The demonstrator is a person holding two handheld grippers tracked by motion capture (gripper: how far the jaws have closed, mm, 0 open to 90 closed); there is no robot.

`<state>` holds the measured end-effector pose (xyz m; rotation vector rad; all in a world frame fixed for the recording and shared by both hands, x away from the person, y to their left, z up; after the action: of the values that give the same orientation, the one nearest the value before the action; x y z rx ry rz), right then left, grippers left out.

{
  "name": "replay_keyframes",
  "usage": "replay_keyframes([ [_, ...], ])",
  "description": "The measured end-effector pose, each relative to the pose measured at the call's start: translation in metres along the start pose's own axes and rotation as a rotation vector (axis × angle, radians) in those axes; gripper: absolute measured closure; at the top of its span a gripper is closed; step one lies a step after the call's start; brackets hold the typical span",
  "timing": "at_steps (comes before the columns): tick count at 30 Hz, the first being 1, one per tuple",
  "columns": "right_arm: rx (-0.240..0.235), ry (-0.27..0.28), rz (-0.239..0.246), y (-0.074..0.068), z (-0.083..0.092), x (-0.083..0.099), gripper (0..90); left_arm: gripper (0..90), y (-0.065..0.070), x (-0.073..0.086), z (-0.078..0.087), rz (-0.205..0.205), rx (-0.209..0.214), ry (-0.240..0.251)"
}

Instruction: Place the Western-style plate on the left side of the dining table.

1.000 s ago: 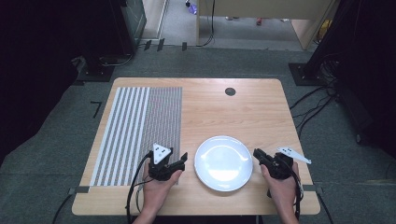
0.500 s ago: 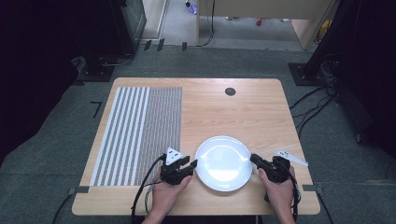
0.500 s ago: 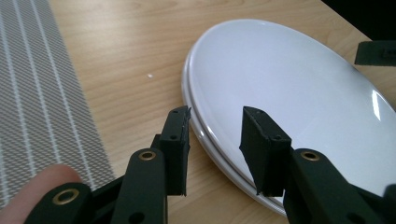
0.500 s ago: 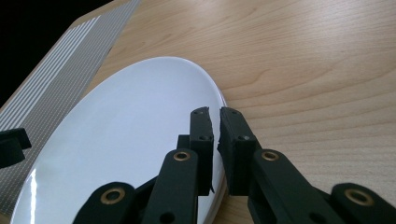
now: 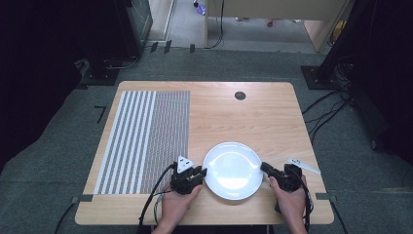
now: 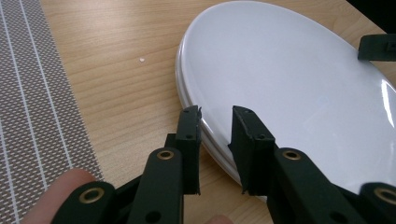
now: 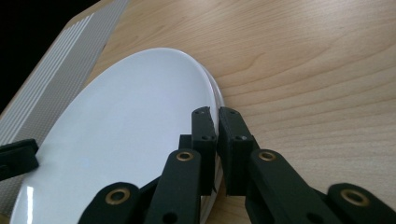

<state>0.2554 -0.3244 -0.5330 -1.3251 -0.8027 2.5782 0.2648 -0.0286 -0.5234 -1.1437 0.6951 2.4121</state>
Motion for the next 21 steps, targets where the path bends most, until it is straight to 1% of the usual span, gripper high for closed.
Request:
replay_keyframes([
  [1,-0.013,-0.004,-0.017,0.0002,0.0001,-0.0006,88.0,74.1,-0.0007,0.0000,0.0001,-0.003,-0.008,0.001],
  [3,-0.031,-0.008,-0.044,0.0004,0.0005,-0.0008,88.7,74.2,-0.0021,-0.0005,0.0005,0.006,-0.008,0.000],
  [5,-0.038,-0.007,-0.050,0.0009,0.0004,-0.0006,88.7,74.2,-0.0034,-0.0009,0.0004,0.019,0.002,-0.006],
  [9,-0.049,-0.012,-0.060,0.0021,-0.0008,0.0001,87.9,72.3,-0.0040,-0.0005,-0.0003,0.024,0.005,-0.015],
  [12,-0.058,-0.012,-0.063,0.0015,-0.0016,0.0007,87.9,70.8,-0.0055,-0.0004,-0.0005,0.031,0.001,-0.017],
  [16,-0.058,-0.015,-0.062,-0.0008,-0.0021,0.0016,87.9,70.7,-0.0062,-0.0004,0.0002,0.035,-0.008,-0.017],
  [19,-0.062,-0.011,-0.069,-0.0007,-0.0024,0.0020,88.0,72.6,-0.0074,-0.0009,0.0016,0.050,-0.002,-0.009],
  [21,-0.066,-0.008,-0.081,-0.0002,-0.0022,0.0023,88.1,74.2,-0.0081,-0.0026,0.0039,0.065,0.012,0.004],
])
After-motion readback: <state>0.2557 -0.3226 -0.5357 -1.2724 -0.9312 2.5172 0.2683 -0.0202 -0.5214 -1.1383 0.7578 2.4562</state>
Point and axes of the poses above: each handheld gripper's, and its own axes: z roughly backward along the jaws, x roughly out of its underside, y roughly to its right, the point moved 4 cm from there along -z, roughly forward along the jaws, and after that the axes turned 5 degrees about y, right-handed, at the moved point
